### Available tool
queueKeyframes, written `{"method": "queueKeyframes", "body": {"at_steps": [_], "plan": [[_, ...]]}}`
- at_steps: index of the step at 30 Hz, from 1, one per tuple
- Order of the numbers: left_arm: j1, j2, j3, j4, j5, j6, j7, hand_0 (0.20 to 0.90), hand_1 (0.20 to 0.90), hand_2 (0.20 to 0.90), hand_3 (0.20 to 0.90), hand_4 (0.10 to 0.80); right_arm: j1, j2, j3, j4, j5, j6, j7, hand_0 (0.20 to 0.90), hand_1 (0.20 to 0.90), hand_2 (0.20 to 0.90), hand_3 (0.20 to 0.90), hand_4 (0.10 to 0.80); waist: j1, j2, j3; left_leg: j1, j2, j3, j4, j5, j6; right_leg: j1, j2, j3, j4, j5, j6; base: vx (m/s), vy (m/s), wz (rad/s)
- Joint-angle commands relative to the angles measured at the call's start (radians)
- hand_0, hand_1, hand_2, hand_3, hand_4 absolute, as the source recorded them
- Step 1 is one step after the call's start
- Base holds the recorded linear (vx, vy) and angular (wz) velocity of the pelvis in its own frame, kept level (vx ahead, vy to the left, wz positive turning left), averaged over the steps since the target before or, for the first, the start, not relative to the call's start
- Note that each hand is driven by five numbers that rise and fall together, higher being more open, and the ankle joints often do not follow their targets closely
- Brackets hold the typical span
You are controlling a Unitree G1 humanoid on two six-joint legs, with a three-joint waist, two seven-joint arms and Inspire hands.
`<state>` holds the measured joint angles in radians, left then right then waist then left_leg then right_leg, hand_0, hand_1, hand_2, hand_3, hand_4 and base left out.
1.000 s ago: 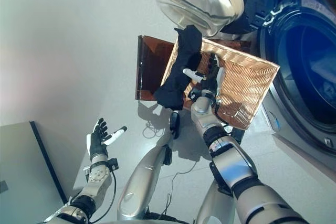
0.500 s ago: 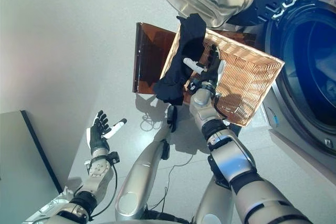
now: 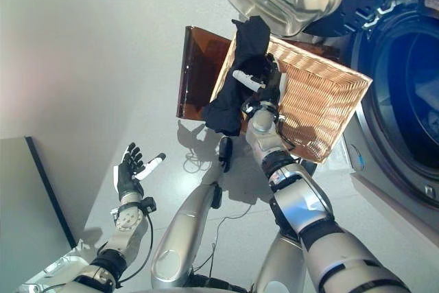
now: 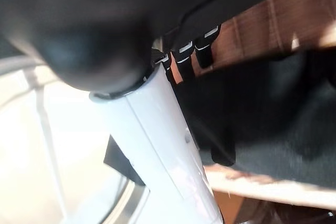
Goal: Pick up the clothes and place them into the washing machine
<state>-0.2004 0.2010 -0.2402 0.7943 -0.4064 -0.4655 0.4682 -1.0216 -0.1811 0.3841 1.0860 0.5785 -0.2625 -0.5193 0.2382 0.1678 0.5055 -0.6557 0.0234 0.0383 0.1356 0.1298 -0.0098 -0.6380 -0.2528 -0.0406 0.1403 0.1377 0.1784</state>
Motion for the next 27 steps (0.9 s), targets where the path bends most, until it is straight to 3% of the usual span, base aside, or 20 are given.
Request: {"method": "queueKeyframes", "body": {"at_steps": [1,14,27], "plan": [[0.015,0.099,0.013,-0.054,-0.021,-0.045,0.015,0.900,0.900,0.900,0.900,0.800,-0.108,0.074,0.031,-0.050,-0.004,-0.065,0.053,0.900,0.900,0.900,0.900,0.800,0.045,0.043,-0.002,-0.041,-0.023,0.033,-0.035,0.030,-0.048,0.000,-0.008,0.047,0.145,-0.145,-0.061,0.012,0.013,0.09],[0.005,0.107,0.004,-0.026,-0.036,-0.034,-0.004,0.900,0.900,0.900,0.900,0.800,-0.045,0.173,0.064,-0.046,-0.021,-0.058,0.045,0.900,0.900,0.900,0.900,0.800,0.067,-0.002,-0.038,0.010,-0.024,0.004,-0.012,0.008,-0.038,0.089,-0.005,0.015,0.133,-0.158,-0.063,0.011,-0.013,0.02],[0.021,0.124,0.009,-0.036,-0.038,-0.034,0.010,0.900,0.900,0.900,0.900,0.800,-0.140,0.110,0.035,0.055,-0.135,-0.008,-0.025,0.900,0.900,0.900,0.900,0.800,0.081,0.008,0.006,-0.020,-0.027,-0.009,-0.025,0.025,-0.046,0.080,-0.007,-0.008,0.127,-0.162,-0.062,0.005,-0.008,0.09]]}}
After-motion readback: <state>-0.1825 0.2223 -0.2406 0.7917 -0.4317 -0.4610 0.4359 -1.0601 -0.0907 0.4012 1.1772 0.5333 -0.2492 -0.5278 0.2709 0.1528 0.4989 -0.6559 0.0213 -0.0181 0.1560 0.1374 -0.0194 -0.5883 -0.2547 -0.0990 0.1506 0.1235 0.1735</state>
